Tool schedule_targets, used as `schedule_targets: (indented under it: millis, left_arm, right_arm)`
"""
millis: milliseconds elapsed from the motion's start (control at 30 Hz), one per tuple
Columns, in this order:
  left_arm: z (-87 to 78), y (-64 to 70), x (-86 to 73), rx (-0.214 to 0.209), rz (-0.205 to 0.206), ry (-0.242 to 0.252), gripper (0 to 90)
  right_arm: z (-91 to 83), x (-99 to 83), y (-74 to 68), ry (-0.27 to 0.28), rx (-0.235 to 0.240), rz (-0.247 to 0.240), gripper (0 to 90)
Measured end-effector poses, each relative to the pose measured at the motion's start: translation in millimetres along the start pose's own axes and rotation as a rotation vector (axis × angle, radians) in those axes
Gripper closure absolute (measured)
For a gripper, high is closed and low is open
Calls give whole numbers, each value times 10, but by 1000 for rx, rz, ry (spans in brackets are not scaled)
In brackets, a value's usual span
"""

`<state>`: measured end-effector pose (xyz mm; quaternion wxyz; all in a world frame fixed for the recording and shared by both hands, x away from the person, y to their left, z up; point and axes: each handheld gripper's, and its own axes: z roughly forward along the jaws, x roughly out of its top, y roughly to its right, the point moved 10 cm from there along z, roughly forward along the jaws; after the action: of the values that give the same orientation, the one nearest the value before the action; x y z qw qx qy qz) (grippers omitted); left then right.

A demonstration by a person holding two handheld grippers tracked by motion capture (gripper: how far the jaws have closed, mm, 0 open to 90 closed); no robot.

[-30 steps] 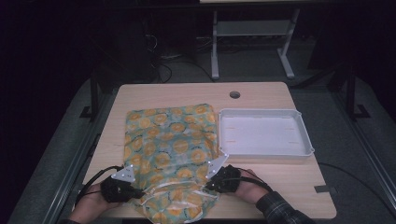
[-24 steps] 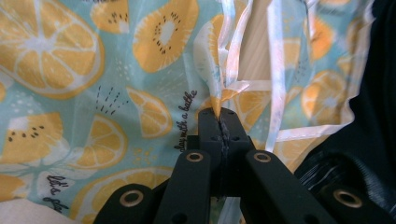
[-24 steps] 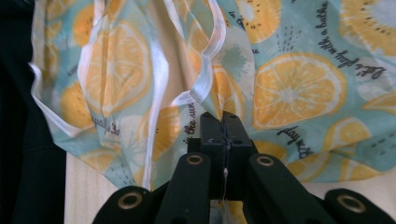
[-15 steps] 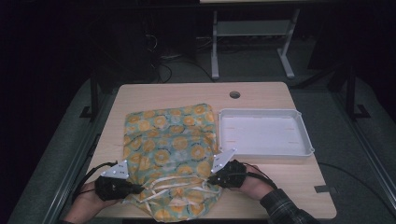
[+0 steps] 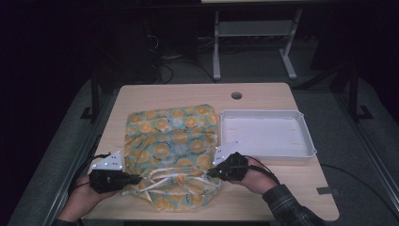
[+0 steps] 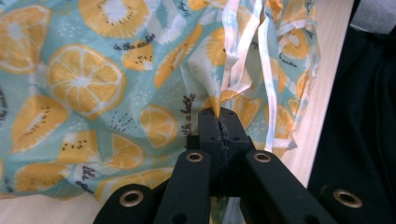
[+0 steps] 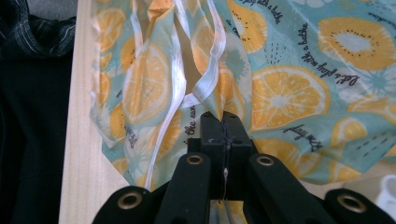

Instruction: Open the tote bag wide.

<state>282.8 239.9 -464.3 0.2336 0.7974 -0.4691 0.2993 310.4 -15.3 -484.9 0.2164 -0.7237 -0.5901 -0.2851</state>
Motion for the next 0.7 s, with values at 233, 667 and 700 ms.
schedule_targets:
  millis: [233,667,700]
  left_arm:
    - [-84,-114,149,24,-7,30,899]
    - [-170,-398,407,34,-49,70,898]
    - [-172,-431,430,36,-55,75,898]
  right_arm:
    - [-94,145,134,17,-21,-11,892]
    - [-196,356,457,45,-63,24,892]
    - [-196,384,529,39,-71,34,892]
